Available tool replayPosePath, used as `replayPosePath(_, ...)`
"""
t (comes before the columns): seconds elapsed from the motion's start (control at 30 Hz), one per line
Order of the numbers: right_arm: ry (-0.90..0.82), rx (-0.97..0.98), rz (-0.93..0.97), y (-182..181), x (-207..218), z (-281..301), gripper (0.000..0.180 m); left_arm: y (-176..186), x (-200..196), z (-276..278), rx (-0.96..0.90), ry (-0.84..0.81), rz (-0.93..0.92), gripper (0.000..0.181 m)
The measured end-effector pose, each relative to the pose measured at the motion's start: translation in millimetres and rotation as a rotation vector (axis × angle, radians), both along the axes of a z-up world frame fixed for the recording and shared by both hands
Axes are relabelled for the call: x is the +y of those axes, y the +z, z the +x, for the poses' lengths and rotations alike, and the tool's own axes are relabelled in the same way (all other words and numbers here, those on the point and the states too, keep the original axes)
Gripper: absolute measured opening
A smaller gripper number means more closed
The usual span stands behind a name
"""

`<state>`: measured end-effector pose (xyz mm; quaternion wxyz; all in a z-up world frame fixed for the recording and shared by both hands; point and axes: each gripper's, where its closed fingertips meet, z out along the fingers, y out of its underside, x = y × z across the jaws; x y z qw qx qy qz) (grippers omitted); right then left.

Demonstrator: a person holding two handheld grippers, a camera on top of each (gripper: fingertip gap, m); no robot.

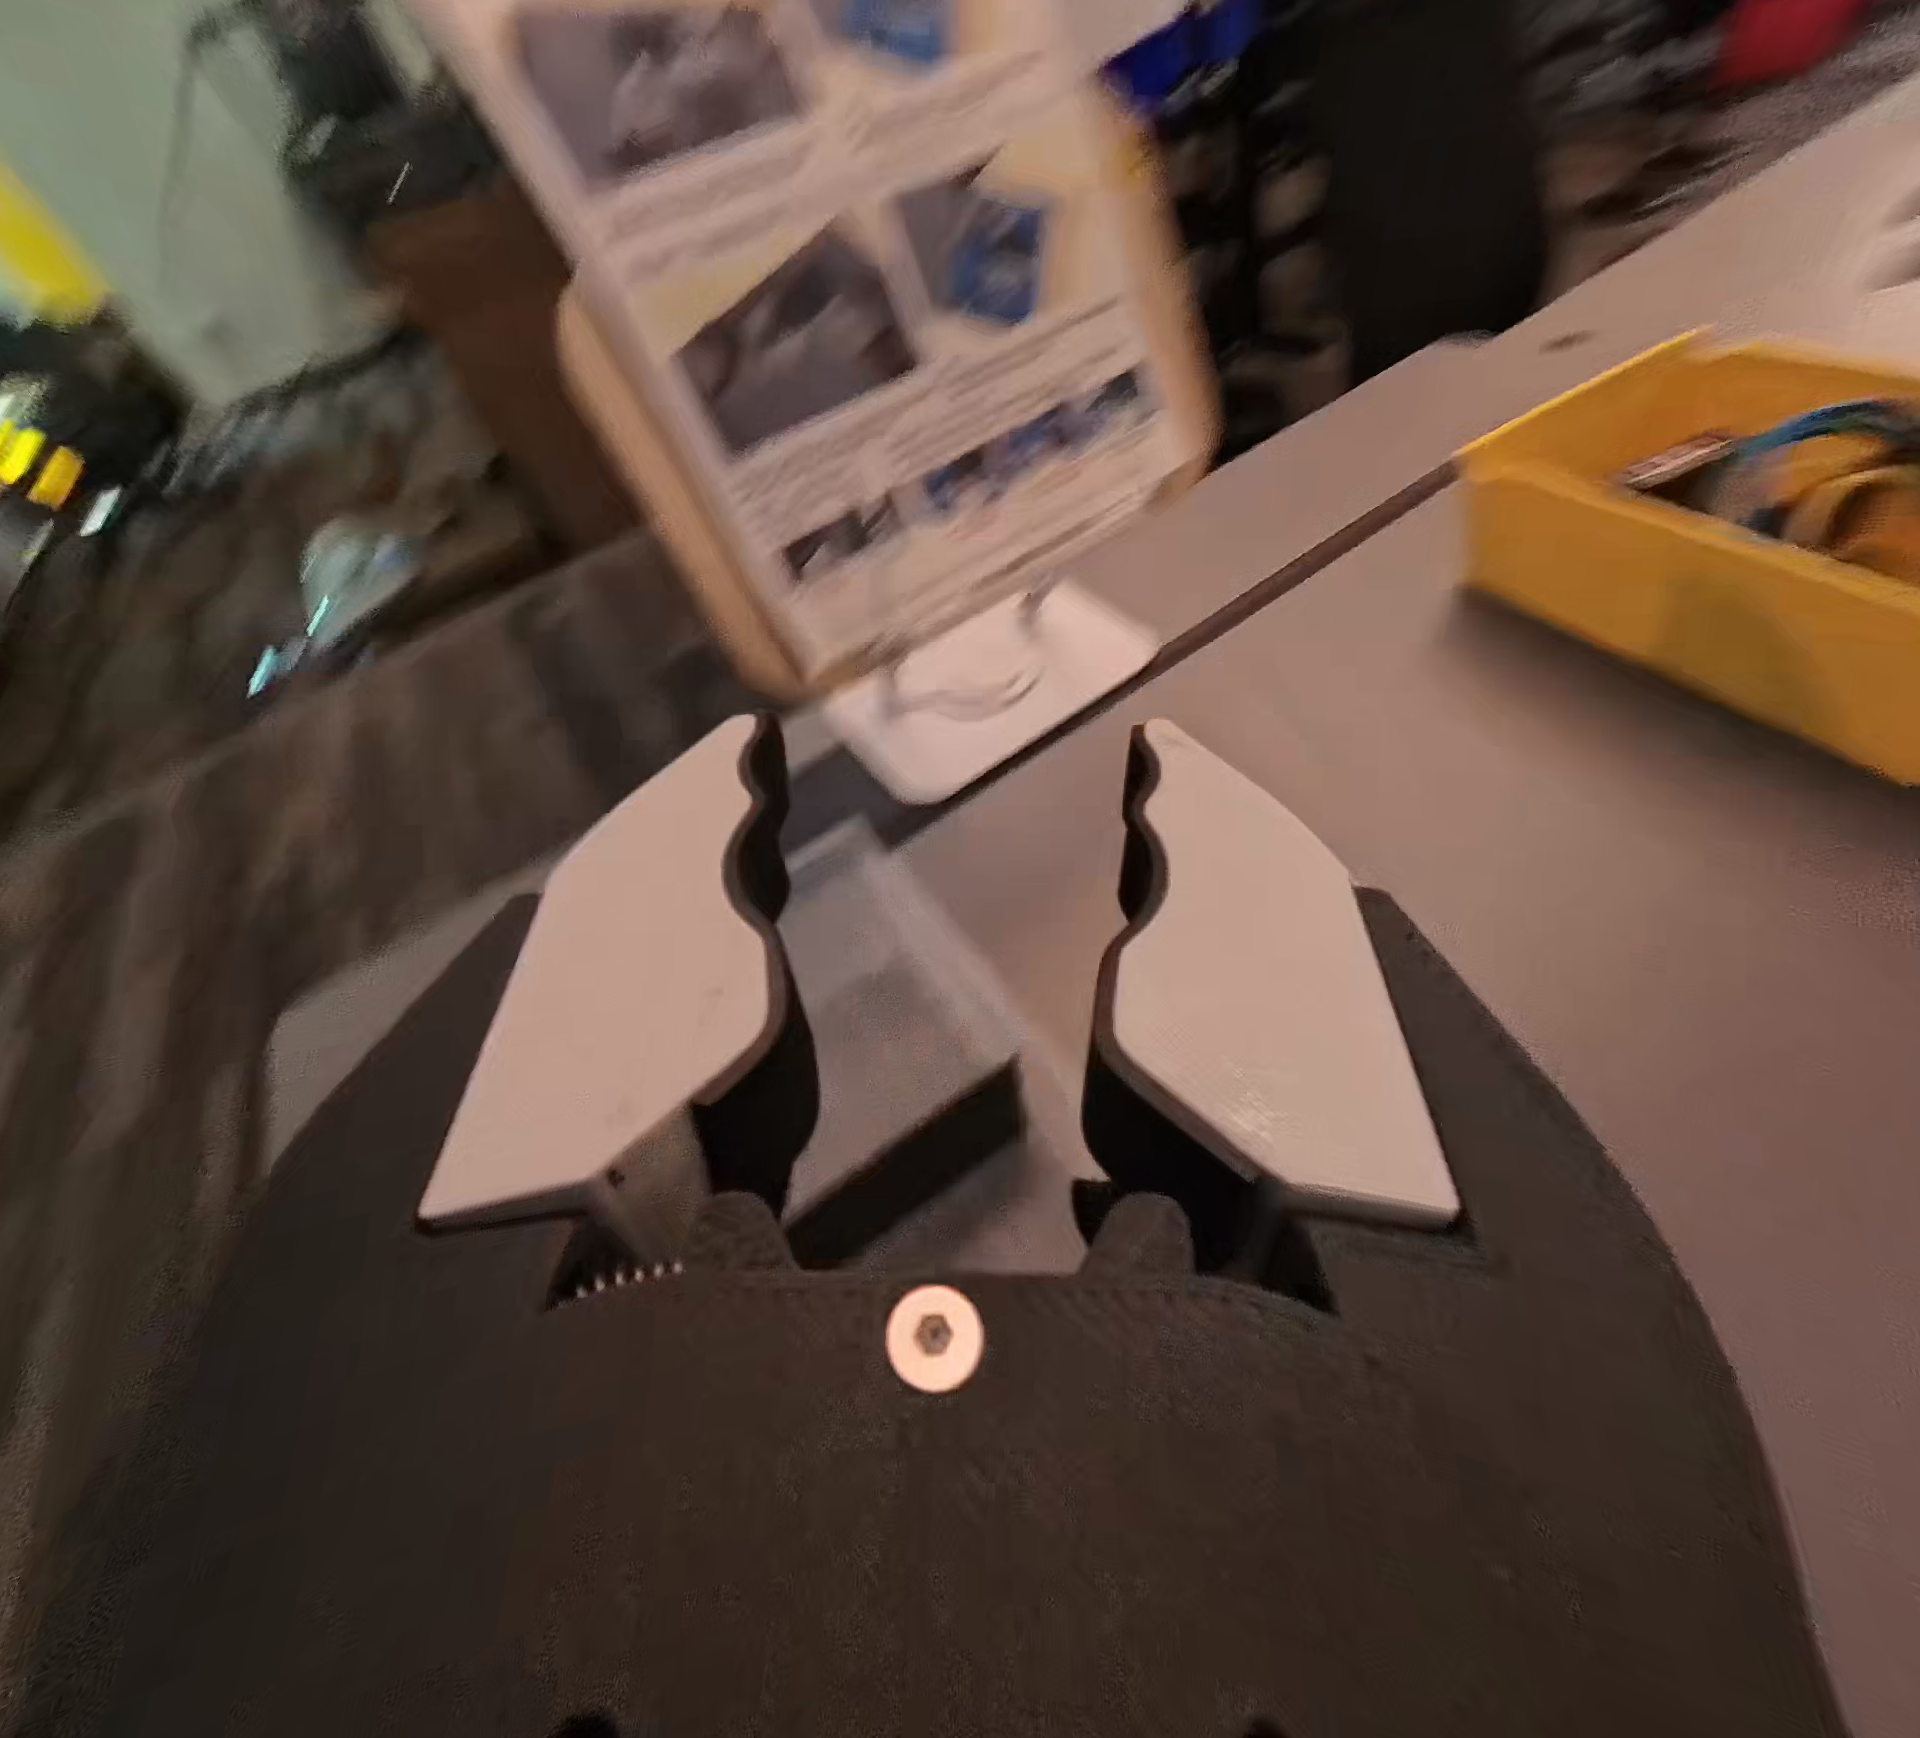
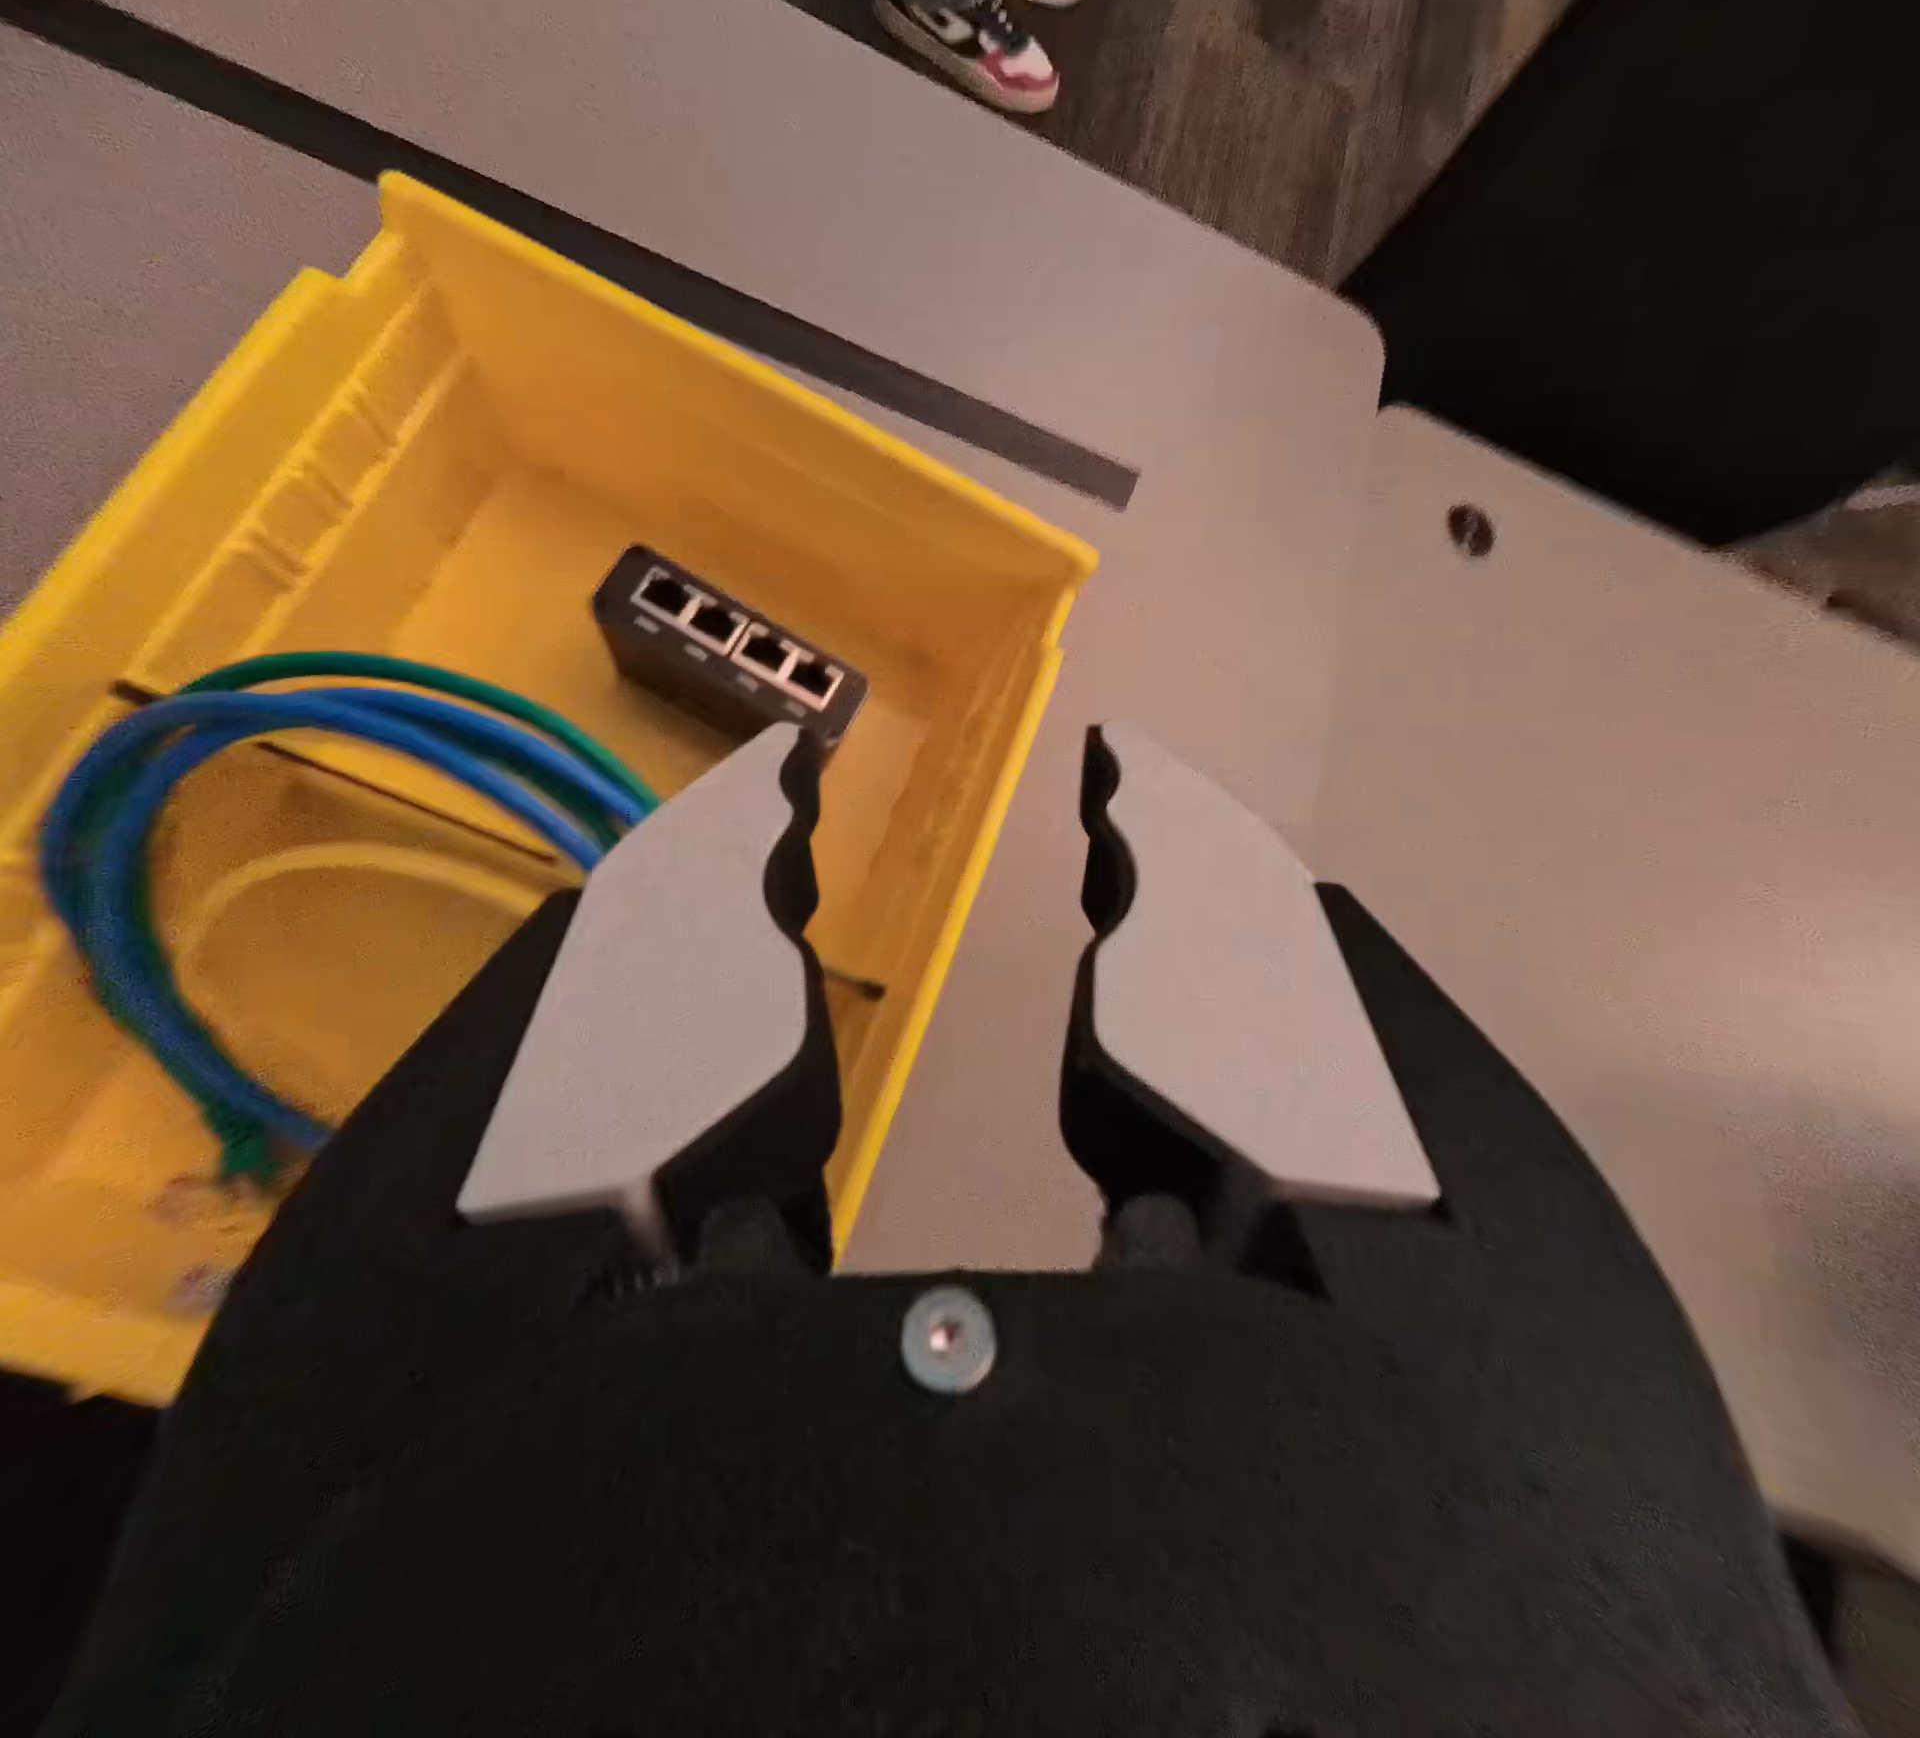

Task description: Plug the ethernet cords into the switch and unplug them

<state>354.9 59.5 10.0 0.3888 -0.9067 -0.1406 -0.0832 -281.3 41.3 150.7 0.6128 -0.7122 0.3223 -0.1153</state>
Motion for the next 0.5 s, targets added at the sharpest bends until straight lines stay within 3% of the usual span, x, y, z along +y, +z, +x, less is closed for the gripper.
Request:
replayPosePath(0.07, -0.109, 0.139, -0.095, -16.3, -37.8, -8.6, 0.051, -28.4, 15.8, -50.6, 0.039, 0.209, -0.160, 0.062)
replayPosePath(0.17, -0.371, 0.114, -0.223, -42.7, -75.7, 3.8, 0.045, -78.6, 21.0, -119.1, 0.023, 0.451, -0.472, 0.058)
replayPosePath(0.33, -0.423, 0.100, -0.232, -62.3, -89.0, 18.3, 0.048, -119.8, 19.8, -181.0, -0.075, 0.585, -0.674, 0.051)
replayPosePath(0.4, -0.415, 0.193, -0.248, -73.6, -90.1, 23.1, 0.048, -139.0, 12.0, -205.0, -0.050, 0.677, -0.761, 0.058)
replayPosePath(0.5, -0.386, 0.379, -0.444, -105.7, -103.7, 8.3, 0.042, -164.4, 3.9, -218.7, -0.026, 0.712, -0.882, 0.062)
